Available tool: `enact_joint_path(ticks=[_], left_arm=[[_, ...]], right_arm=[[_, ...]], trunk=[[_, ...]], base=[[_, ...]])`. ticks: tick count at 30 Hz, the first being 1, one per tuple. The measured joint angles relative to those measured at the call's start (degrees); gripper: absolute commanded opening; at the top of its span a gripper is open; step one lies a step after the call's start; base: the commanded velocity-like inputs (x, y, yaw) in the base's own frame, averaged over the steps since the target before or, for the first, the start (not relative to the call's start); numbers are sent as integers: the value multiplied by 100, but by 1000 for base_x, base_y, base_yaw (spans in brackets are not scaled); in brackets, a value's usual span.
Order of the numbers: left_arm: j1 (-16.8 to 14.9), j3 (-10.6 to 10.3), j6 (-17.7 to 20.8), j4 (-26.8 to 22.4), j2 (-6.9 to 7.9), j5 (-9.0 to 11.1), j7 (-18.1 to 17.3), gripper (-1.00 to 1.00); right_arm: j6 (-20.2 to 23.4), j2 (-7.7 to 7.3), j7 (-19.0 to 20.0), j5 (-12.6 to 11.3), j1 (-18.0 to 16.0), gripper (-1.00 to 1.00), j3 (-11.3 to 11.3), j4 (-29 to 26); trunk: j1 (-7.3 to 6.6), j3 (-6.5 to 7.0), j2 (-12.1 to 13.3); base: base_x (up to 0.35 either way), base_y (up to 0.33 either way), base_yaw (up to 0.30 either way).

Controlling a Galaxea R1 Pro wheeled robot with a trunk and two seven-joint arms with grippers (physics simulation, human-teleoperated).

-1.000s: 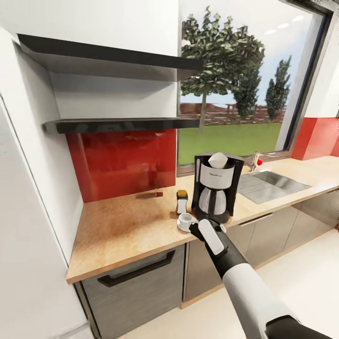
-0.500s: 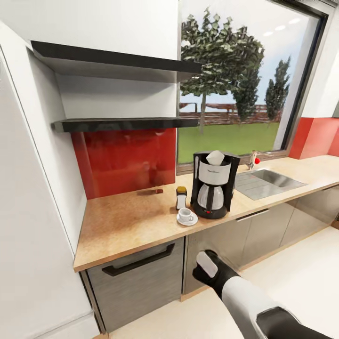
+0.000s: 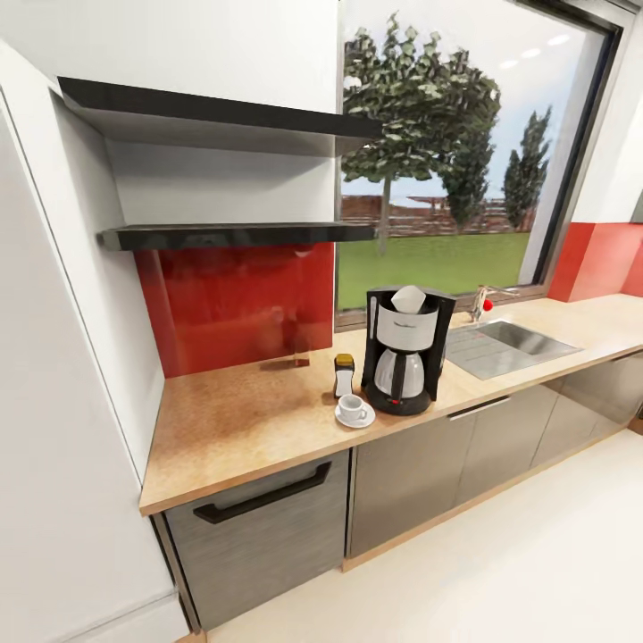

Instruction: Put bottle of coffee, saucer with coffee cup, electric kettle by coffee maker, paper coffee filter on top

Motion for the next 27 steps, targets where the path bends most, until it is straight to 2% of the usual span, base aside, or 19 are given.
enact_joint_path(ticks=[3, 10, 15, 27], left_arm=[[1, 3, -1, 0, -2, 2, -1, 100], [-2, 7, -10, -70, -4, 6, -1, 100], [-1, 8, -4, -147, 0, 7, -1, 100], [5, -5, -11, -148, 11, 0, -1, 100]], right_arm=[[-19, -2, 434, 43, 297, 100, 1, 0], [-26, 40, 581, 28, 707, 100, 2, -10], [-27, 25, 566, 29, 785, 100, -5, -9], [-11, 2, 583, -8, 811, 100, -26, -25]], trunk=[[0, 0, 0], [0, 1, 0], [0, 1, 0], [0, 1, 0]], base=[[0, 0, 0], [0, 0, 0], [0, 0, -14], [0, 0, -288]])
